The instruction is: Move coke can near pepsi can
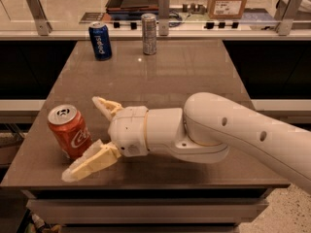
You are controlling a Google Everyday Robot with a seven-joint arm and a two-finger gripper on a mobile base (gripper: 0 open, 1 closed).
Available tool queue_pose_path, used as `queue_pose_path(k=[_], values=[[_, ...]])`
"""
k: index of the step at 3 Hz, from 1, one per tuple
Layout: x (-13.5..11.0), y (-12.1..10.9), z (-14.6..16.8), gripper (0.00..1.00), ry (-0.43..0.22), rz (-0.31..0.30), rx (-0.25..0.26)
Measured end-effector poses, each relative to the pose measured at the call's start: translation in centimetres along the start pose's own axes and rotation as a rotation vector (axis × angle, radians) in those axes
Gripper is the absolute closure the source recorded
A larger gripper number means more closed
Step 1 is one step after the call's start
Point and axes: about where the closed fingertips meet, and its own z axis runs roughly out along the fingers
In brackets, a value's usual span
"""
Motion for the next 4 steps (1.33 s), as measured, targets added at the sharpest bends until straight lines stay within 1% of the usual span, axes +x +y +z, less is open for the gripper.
queue_pose_path(k=[1, 2, 4], values=[[-0.2, 0.0, 1.3, 0.00, -0.022, -0.009, -0.001], [-0.5, 0.0, 2.4, 0.18, -0.041, -0.014, -0.014], [-0.7, 0.3, 2.6, 0.64, -0.039, -0.019, -0.020]])
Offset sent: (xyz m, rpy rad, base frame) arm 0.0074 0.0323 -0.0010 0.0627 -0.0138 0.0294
